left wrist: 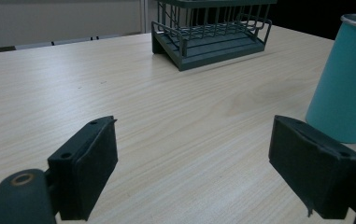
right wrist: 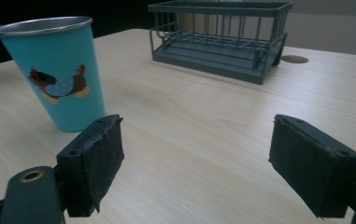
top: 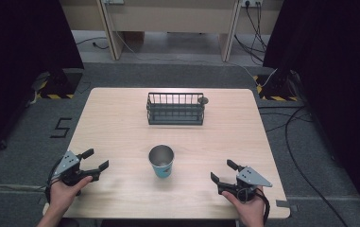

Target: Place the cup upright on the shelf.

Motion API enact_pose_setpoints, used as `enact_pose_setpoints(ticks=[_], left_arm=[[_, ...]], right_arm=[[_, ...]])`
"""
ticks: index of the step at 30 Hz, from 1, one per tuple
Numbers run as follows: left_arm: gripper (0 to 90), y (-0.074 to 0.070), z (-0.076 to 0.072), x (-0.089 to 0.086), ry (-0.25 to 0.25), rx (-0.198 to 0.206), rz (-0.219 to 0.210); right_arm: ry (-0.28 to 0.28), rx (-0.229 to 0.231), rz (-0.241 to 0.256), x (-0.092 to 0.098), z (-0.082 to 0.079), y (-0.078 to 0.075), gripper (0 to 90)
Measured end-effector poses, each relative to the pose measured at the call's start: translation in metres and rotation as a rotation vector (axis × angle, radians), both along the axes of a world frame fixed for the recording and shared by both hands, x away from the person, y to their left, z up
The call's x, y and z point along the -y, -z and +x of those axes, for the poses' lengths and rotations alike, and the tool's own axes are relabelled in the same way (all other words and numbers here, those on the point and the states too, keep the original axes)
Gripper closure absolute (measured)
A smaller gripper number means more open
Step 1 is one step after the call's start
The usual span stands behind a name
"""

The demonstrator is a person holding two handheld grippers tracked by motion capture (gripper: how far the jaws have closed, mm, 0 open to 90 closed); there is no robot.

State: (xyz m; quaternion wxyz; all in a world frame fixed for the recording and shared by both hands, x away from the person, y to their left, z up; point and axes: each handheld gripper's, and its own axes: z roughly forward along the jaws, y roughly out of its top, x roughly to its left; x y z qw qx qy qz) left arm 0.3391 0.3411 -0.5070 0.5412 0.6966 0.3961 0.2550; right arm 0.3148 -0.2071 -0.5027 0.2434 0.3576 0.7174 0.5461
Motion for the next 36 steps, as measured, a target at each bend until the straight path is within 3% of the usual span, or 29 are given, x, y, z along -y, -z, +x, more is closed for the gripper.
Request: enact_pose_setpoints(ticks=[14, 36], left_arm=[[14.7, 0.0, 0.0, 0.001, 0.008, -0.002, -0.005], [14.8, 0.0, 0.0, 0.001, 0.007, -0.005, -0.002]], right_arm=[[-0.09, -0.012, 0.021, -0.019, 0.001, -0.004, 18.7], [-0.145, -0.01, 0.002, -0.048, 0.009, -0.011, 18.6]])
